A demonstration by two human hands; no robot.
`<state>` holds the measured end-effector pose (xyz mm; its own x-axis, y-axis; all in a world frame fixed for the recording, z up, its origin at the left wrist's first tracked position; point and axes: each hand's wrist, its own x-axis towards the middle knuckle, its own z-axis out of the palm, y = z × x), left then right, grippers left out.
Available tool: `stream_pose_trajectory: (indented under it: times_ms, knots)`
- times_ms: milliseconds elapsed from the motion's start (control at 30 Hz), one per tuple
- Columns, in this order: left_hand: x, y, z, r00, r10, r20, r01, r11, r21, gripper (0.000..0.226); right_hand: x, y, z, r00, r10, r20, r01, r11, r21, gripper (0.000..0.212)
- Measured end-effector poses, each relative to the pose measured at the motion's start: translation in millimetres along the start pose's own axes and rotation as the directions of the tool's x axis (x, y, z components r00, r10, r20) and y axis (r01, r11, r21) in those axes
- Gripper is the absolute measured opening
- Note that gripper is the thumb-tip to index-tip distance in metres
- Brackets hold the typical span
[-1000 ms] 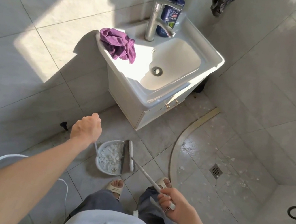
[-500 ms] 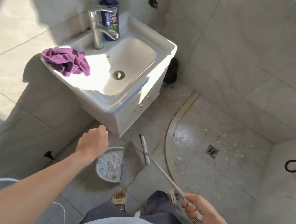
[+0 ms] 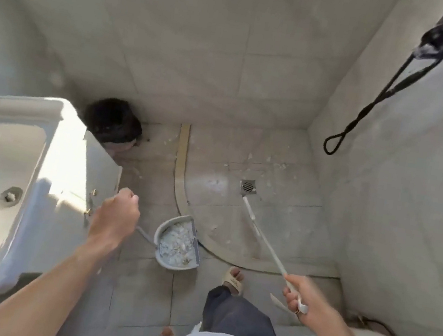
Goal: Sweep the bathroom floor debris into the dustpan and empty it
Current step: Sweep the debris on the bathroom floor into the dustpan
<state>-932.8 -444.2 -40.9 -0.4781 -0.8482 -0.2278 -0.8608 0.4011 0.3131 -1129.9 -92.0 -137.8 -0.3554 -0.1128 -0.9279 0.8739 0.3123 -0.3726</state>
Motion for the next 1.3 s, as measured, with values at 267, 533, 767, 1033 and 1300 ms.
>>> stream_pose_trajectory:
  times_ms: [267, 533, 767, 1033, 1300]
  knots:
    - [63, 140, 23, 0.984, 0.176, 0.018, -0.176, 0.984, -0.035, 0.026, 4, -21, -80, 0.979, -0.065, -0.191, 0.091, 0.987, 0.135, 0.009]
    - [101, 236, 34, 0.960, 0.279, 0.002, -0.278, 0.960, -0.024, 0.025, 28, -68, -121, 0.953, -0.063, -0.295, 0.134, 0.965, 0.226, 0.021]
    - [136, 283, 32, 0.938, 0.347, 0.017, -0.346, 0.937, -0.057, 0.025, 62, -122, -131, 0.944, -0.045, -0.326, 0.144, 0.947, 0.288, 0.030]
    - [197, 303, 31, 0.911, 0.400, 0.101, -0.389, 0.915, -0.107, 0.024, 110, -103, -85, 0.889, 0.058, -0.454, 0.001, 0.992, 0.129, 0.026]
    - [275, 308, 37, 0.863, 0.460, 0.209, -0.458, 0.887, -0.061, 0.025, 64, -62, 13, 0.907, 0.249, -0.341, -0.168, 0.954, 0.248, 0.013]
